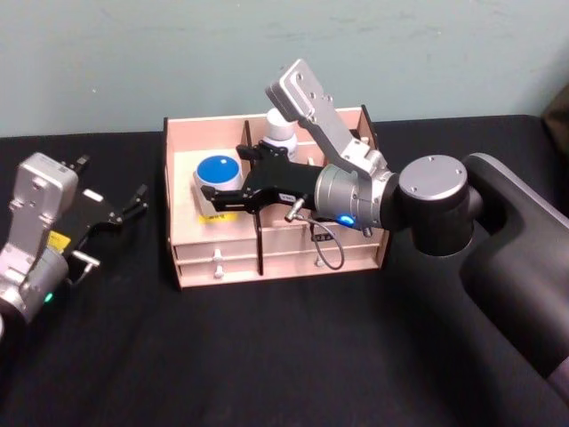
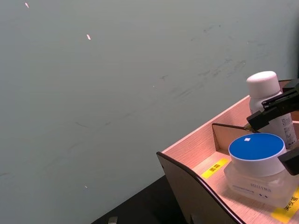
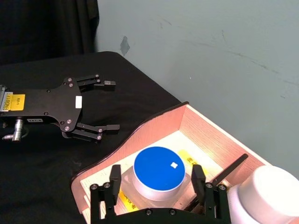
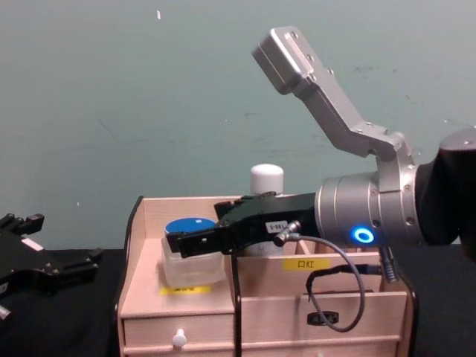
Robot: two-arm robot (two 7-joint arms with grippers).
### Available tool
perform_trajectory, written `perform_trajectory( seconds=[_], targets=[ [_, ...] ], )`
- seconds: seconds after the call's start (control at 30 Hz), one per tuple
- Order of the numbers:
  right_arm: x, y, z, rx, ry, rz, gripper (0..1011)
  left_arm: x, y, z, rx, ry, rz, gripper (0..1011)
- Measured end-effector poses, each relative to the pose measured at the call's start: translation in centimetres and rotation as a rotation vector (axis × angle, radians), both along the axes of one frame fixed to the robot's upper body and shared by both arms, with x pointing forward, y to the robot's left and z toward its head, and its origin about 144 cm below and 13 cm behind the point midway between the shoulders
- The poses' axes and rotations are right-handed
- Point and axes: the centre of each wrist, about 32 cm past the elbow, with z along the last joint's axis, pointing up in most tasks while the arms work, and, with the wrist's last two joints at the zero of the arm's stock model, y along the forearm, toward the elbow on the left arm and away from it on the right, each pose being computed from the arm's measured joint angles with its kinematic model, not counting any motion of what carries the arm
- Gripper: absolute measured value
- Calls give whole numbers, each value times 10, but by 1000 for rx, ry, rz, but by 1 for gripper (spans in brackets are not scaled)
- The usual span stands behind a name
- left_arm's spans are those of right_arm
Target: Pick up the facial cleanser and watermelon frost from the table and place them into the tiered storage box.
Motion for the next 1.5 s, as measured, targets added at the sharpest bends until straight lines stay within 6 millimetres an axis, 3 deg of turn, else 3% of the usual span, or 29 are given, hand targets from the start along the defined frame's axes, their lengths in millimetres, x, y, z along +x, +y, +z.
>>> perform_trajectory(
  seconds=[0.1,0.97,1.2,1.5],
  targets=[
    [0,0,0,0,0,0,1002,0,0,0,0,0,0,1009],
    [-14,6,22,65,-76,74,1002,0,0,0,0,0,0,1009],
    [-26,2,41,80,-148,83,1002,0,0,0,0,0,0,1009],
    [-56,-22,64,87,-258,2,1002,0,0,0,0,0,0,1010]
  ],
)
